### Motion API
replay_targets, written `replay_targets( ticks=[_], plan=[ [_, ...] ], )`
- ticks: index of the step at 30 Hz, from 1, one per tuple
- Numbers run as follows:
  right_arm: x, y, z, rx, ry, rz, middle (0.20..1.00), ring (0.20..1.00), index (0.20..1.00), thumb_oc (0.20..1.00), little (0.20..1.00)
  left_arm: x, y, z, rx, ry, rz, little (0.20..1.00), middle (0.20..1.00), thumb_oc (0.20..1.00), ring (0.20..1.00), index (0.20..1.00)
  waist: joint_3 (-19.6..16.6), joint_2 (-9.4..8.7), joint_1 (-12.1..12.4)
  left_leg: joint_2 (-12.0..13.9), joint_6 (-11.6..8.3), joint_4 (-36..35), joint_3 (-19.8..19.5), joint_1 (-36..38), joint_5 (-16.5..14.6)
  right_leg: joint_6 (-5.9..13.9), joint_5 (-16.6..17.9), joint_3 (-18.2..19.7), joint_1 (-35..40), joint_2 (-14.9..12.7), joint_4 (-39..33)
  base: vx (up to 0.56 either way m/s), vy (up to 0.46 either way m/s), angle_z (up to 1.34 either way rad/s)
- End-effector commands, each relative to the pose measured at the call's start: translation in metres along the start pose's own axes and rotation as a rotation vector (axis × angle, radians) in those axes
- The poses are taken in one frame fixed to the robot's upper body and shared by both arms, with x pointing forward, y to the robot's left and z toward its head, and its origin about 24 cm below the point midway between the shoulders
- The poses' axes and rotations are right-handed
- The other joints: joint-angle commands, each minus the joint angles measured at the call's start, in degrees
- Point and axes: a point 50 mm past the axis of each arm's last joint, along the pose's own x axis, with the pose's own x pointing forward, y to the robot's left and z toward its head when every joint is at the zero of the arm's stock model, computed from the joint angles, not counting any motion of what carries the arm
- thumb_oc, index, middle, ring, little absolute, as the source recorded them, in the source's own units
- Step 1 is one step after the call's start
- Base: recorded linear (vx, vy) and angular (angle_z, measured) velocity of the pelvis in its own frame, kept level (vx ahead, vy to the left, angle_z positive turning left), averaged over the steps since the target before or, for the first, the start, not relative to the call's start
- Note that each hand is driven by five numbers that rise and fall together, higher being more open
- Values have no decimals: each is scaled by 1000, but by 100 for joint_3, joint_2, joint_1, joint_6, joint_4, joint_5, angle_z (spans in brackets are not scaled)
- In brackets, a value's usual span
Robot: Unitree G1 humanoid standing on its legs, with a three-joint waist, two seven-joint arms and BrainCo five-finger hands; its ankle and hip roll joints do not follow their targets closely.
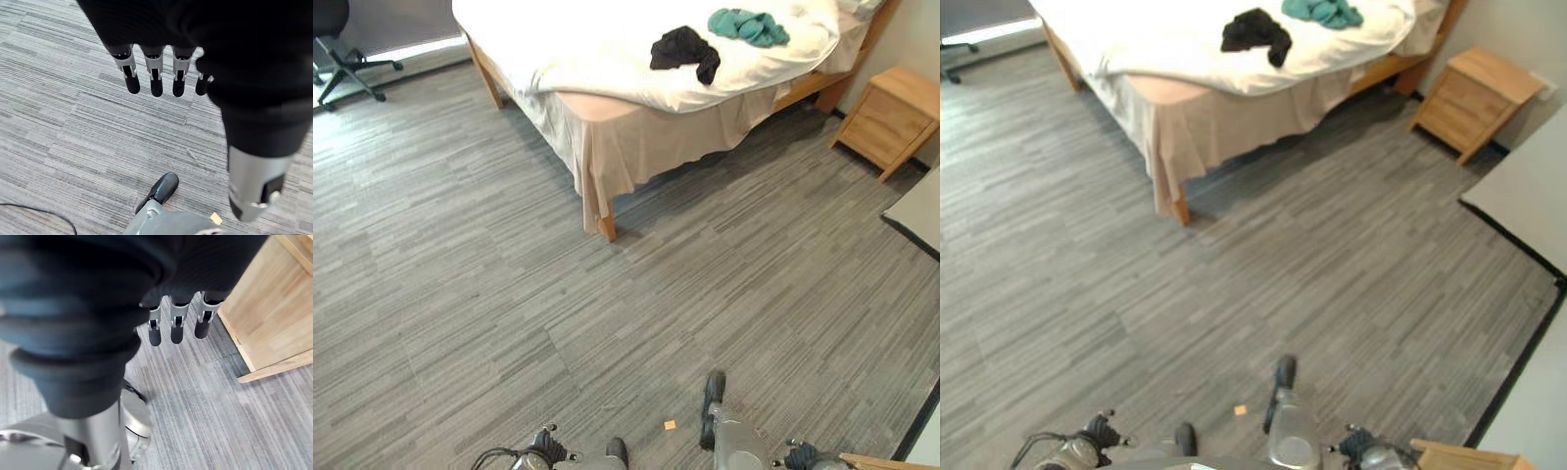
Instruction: Tidy up the quilt and then pick up the clothes from the bed and put them into the laundry hamper.
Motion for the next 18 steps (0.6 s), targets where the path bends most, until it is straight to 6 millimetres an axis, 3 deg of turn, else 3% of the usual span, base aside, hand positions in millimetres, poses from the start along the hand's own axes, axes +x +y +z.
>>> replay_targets(
  ticks=[1, 3, 5, 6, 7, 8, 11, 13, 14, 15, 16, 18],
  plan=[
    [-1, -1, -13, -16, 44, -5, 1000, 1000, 1000, 1000, 1000, -2, -3, -11, 69, 26, -9, 1000, 1000, 1000, 1000, 1000, -97, 18, -108, 0, -387, -1, -142, 852, -903, 23, 606, 99, 11, 348, 178, 564, -178, 64],
    [-2, -6, -16, -34, 53, -9, 1000, 1000, 1000, 1000, 1000, -2, -5, -9, 54, 10, -9, 1000, 1000, 1000, 1000, 1000, -82, 109, -103, 163, -531, 983, -150, 595, -550, -144, 509, 53, 244, 520, 229, 447, -199, 53],
    [-1, -15, -11, -79, 40, -37, 1000, 1000, 1000, 1000, 1000, 0, 0, 4, 37, -27, 3, 1000, 1000, 1000, 1000, 1000, 25, 68, -25, 274, -791, 2816, -333, -340, 312, -473, 363, -146, 667, 649, 59, 318, -266, 48],
    [-1, -17, -6, -81, 27, -47, 1000, 1000, 1000, 1000, 1000, 1, 4, 8, 37, -43, 19, 1000, 1000, 1000, 1000, 1000, 90, -16, 18, 293, -784, 3501, -346, -708, 514, -584, 263, -210, 812, 631, 16, 318, -261, 52],
    [0, -22, 0, -86, 9, -64, 1000, 1000, 1000, 1000, 1000, 1, 8, 15, 29, -66, 36, 1000, 1000, 1000, 1000, 1000, 188, -89, 87, 329, -754, 4102, -292, -1064, 548, -672, 168, -239, 1015, 635, -45, 308, -205, -2],
    [0, -26, 7, -93, -12, -76, 1000, 1000, 1000, 1000, 1000, 1, 13, 22, 9, -91, 59, 1000, 1000, 1000, 1000, 1000, 215, -171, 116, 425, -678, 4259, -89, -1361, 479, -689, 93, -289, 1170, 596, -125, 373, -163, -36],
    [0, -34, 13, -93, -24, -104, 1000, 1000, 1000, 1000, 1000, 1, 13, 31, -38, -128, 74, 1000, 1000, 1000, 1000, 1000, 168, -189, 285, 662, -599, 3517, 601, -1874, 228, -657, -183, -426, 1644, 567, -277, 431, -12, -6],
    [0, -39, 15, -86, -34, -126, 1000, 1000, 1000, 1000, 1000, 1, 11, 29, -46, -126, 73, 1000, 1000, 1000, 1000, 1000, 65, -143, 380, 514, -524, 2326, 952, -2029, 225, -574, -343, -458, 1830, 573, -277, 547, 146, 53],
    [0, -40, 16, -91, -37, -128, 1000, 1000, 1000, 1000, 1000, 1, 9, 22, -50, -100, 63, 1000, 1000, 1000, 1000, 1000, -35, -3, 466, 503, -632, 1038, 1270, -2065, 848, -498, -599, -530, 2123, 751, -277, 551, 148, 45],
    [0, -39, 15, -92, -35, -128, 1000, 1000, 1000, 1000, 1000, 1, 8, 21, -49, -98, 62, 1000, 1000, 1000, 1000, 1000, -31, -31, 458, 454, -696, 997, 1207, -1974, 766, -471, -682, -499, 2202, 723, -277, 771, 193, 33],
    [0, -36, 15, -117, -32, -121, 1000, 1000, 1000, 1000, 1000, 0, 7, 11, -40, -61, 54, 1000, 1000, 1000, 1000, 1000, -105, -48, 551, 560, -672, 421, 1470, -2001, 945, -453, -859, -590, 2565, 834, -277, 579, 118, 3],
    [1, -31, 15, -131, -33, -105, 1000, 1000, 1000, 1000, 1000, 0, 6, 5, -43, -42, 51, 1000, 1000, 1000, 1000, 1000, -117, -69, 621, 481, -617, 361, 1364, -1902, 973, -444, -868, -572, 2636, 874, -218, 504, 127, -15]
  ],
)
